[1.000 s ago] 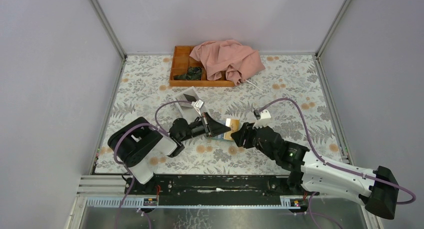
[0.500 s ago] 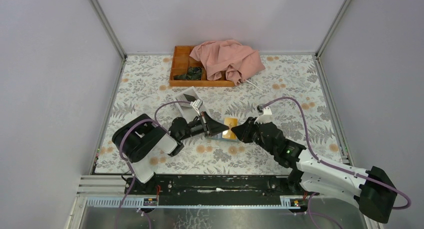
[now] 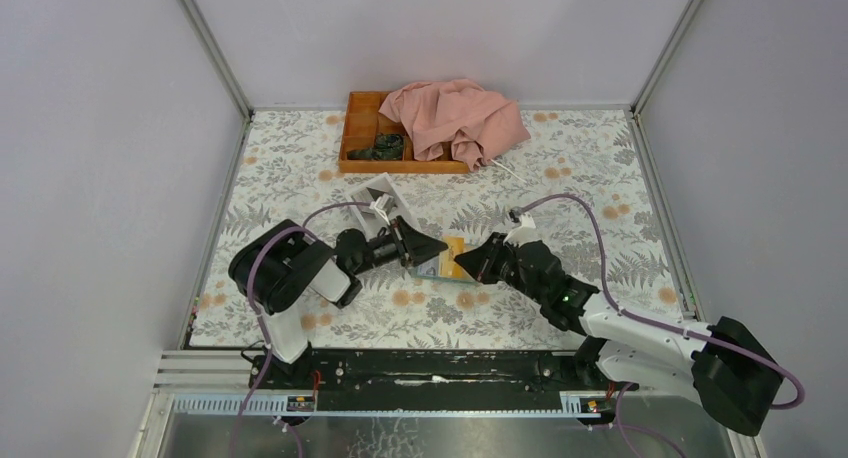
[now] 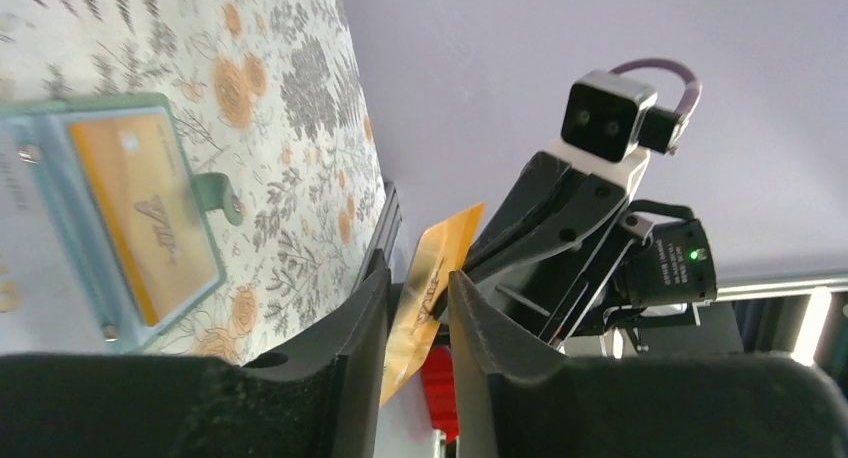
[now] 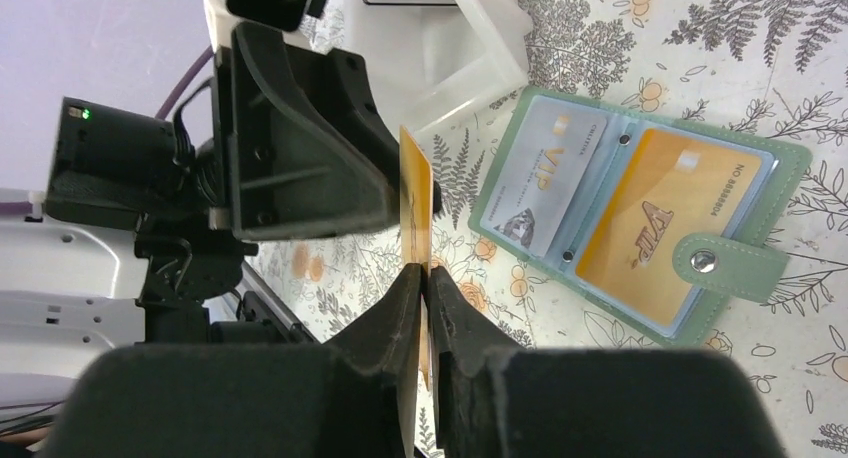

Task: Put the credit cards into the card holder
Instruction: Pick up the credit card from the storage box, then turn over the card slot in the card holder.

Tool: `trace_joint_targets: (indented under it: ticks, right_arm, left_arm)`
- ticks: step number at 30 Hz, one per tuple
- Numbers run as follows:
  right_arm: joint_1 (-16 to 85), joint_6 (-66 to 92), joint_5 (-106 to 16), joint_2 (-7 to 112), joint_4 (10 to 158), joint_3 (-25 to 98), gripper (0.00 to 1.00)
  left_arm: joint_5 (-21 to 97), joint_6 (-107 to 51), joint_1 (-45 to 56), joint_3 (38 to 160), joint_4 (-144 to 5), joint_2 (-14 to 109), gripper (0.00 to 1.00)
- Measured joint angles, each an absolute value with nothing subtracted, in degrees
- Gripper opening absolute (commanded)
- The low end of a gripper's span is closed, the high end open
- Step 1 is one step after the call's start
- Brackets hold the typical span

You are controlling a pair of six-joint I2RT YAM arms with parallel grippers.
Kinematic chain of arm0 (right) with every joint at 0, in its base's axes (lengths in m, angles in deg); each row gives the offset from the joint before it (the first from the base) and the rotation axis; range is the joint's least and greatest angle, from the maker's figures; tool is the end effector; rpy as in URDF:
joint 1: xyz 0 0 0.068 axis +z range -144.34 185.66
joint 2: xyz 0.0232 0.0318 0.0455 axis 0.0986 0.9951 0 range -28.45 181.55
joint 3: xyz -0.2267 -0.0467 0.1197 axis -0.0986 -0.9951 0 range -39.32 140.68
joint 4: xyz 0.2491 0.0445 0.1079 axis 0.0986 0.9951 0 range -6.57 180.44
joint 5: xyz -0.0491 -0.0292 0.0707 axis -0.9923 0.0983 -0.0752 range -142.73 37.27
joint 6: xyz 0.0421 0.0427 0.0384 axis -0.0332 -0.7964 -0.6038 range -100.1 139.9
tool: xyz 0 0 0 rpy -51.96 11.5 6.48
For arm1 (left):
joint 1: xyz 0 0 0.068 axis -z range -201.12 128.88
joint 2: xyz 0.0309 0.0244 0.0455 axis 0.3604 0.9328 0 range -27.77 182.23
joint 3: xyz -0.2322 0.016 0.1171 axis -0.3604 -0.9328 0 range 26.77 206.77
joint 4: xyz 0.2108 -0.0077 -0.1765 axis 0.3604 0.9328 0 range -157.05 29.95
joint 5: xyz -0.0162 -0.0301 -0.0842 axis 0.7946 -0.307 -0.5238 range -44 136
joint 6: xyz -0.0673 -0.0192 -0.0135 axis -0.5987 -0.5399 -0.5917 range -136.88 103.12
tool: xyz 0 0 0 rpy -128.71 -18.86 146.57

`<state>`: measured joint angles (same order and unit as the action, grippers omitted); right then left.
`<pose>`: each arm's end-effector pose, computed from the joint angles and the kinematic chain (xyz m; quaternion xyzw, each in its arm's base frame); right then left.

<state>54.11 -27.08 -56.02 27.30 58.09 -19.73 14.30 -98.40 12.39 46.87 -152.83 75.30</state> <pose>0.1706 0.1876 0.1918 0.0084 0.7704 0.4564 0.4450 0.2264 -0.1868 0.1142 -0.0891 0.6865 -0.6888 0.2153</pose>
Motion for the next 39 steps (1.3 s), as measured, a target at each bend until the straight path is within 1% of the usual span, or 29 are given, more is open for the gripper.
trace_joint_targets:
  ticks: [1,2,4,6,9,13,17,24,31,39]
  right_arm:
    - [54.15,-27.08,-55.91,27.98,57.87,-19.66,0.0]
    - [54.15,-27.06,-55.67,28.74,57.76,-19.55,0.0]
    - [54.21,-26.88,-55.3,30.36,57.55,-19.1,0.0]
    - [54.26,-26.42,-55.21,32.37,57.48,-18.35,0.0]
    - [54.26,-25.66,-55.67,34.4,58.42,-17.35,0.0]
    - [54.3,-23.43,-58.25,35.95,62.77,-14.31,0.0]
    - [54.3,-21.2,-62.23,38.45,70.31,-8.12,0.0]
    - [54.3,-19.32,-66.88,43.93,81.87,1.06,0.0]
    - [54.3,-19.28,-68.28,48.7,91.53,6.06,0.0]
    - [54.3,-19.17,-70.03,52.59,99.31,10.78,0.0]
  left_arm:
    - [14.28,-98.61,11.48,46.67,-153.2,75.34,0.36]
    - [14.28,-98.75,10.69,46.45,-153.42,75.47,0.41]
    - [14.28,-99.01,9.27,46.21,-153.77,76.17,0.55]
    - [14.3,-99.36,8.39,46.08,-153.96,76.96,0.58]
    - [14.93,-99.86,7.1,45.2,-154.44,78.2,0.58]
    - [15.89,-99.62,5.71,43.7,-154.14,79.43,0.49]
    - [17.6,-96.69,5.16,43.46,-150.12,78.4,0.33]
    - [21.77,-86.4,5.16,45.2,-132.54,70.86,0.22]
    - [27.32,-77.02,7.26,49.97,-114.71,66.18,0.2]
    - [32.31,-70.2,10.12,54.36,-100.63,65.59,0.18]
